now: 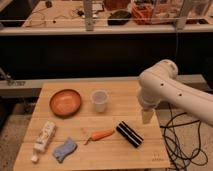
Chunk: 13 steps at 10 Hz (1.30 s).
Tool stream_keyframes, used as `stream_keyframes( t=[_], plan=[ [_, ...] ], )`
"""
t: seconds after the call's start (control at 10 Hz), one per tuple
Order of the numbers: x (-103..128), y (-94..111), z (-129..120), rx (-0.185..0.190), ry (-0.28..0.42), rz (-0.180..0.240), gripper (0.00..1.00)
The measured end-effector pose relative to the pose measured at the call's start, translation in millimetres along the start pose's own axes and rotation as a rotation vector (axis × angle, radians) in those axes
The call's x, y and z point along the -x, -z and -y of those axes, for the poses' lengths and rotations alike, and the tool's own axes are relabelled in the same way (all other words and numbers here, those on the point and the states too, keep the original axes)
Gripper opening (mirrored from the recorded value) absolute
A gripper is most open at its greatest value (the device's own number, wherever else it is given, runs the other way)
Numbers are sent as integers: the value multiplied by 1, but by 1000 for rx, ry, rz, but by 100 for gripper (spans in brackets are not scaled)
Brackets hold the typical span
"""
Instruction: Place the white sponge in the ceramic cup
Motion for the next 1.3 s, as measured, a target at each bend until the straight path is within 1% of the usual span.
stream_keyframes(
  t=[0.1,0.2,0.4,0.8,1.0,1.1,1.2,1.3],
  plan=[
    [13,-3,0,2,17,10,80],
    [33,-5,0,5,45,28,80],
    [41,-9,-1,7,68,41,80],
    [106,-21,-1,32,187,86,80],
    [116,-27,-3,43,217,95,80],
    [125,-32,-5,57,241,102,80],
    [134,-34,-5,61,257,110,80],
    [138,-37,-5,66,267,116,80]
  ],
)
